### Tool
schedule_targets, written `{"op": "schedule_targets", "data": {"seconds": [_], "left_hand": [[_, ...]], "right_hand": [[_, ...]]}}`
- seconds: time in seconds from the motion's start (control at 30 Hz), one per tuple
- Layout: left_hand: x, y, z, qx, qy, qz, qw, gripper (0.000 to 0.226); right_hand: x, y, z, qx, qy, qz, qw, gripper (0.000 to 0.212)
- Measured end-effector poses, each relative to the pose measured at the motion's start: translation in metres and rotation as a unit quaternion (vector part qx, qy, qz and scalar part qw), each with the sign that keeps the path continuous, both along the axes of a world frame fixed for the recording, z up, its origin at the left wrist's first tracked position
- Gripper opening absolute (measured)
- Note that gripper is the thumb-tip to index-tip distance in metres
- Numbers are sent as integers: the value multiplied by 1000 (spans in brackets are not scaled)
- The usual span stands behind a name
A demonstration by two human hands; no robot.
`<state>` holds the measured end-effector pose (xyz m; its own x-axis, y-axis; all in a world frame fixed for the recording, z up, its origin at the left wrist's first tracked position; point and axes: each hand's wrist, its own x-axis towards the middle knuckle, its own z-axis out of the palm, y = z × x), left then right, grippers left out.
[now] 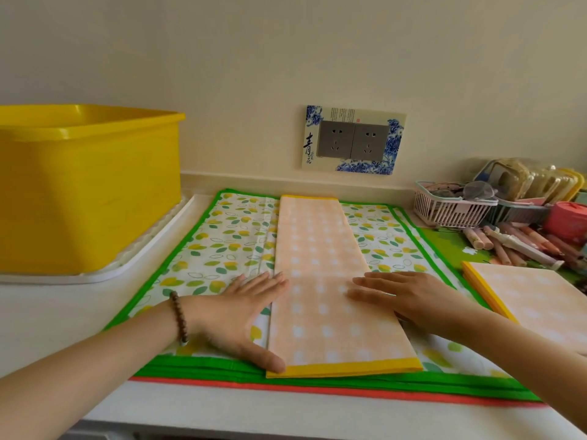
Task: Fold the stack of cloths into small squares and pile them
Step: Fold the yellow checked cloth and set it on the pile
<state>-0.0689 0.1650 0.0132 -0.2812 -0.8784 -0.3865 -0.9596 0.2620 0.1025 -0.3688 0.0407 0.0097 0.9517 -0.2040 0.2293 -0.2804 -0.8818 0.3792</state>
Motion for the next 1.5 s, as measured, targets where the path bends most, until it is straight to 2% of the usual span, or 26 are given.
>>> {"op": "schedule_targets", "data": {"seconds": [0.1,0.17,0.27,0.33,0.37,0.47,0.5,0.57,0.63,0.67,0.73,0.77,0.8,0.93,1.03,1.13,1.27,1.37,1.43,1.5], "left_hand": [[4,1,-2,-37,56,3,998,126],[6,1,-2,-60,142,35,988,120],[12,-2,-4,-66,303,104,945,114],[15,-8,-3,-58,381,157,909,110],[15,-11,-2,-57,415,183,889,108],[12,-23,3,-60,482,237,841,108],[11,-28,4,-64,490,250,833,108],[9,-39,3,-73,488,258,830,108],[10,-48,0,-100,463,249,845,103],[10,-53,-3,-118,446,238,855,85],[9,-61,-10,-154,409,246,865,29],[6,-63,-9,-168,401,250,865,11],[4,-65,-10,-177,401,255,862,8],[1,-74,-7,-156,407,296,850,37],[0,-77,-2,-141,358,308,870,56],[-1,-78,5,-153,271,307,900,73],[-11,-80,12,-238,180,242,923,63],[-20,-86,9,-236,140,158,949,57],[-22,-92,0,-197,92,144,965,58],[-21,-96,-11,-165,66,152,972,59]], "right_hand": [[6,2,-4,103,-63,-18,992,53],[9,3,-8,198,-123,-62,971,56],[12,-3,-9,326,-179,-117,921,49],[16,-8,-7,359,-209,-136,900,43],[19,-10,-6,368,-236,-141,888,34],[35,-12,-3,421,-361,-179,813,9],[39,-15,-4,427,-380,-193,798,13],[46,-23,-5,436,-393,-223,778,28],[51,-28,-5,439,-403,-238,767,28],[54,-31,-5,435,-407,-241,766,25],[60,-35,-5,425,-407,-251,769,21],[63,-37,-6,423,-404,-259,768,21],[65,-40,-6,422,-397,-269,769,20],[70,-51,-9,393,-366,-314,783,19],[73,-52,-10,375,-378,-341,775,27],[75,-50,-10,344,-399,-361,769,39],[86,-43,-6,251,-374,-307,838,36],[107,-35,-4,247,-266,-274,891,38],[122,-32,-6,274,-179,-280,902,42],[133,-31,-11,306,-146,-286,896,45]]}}
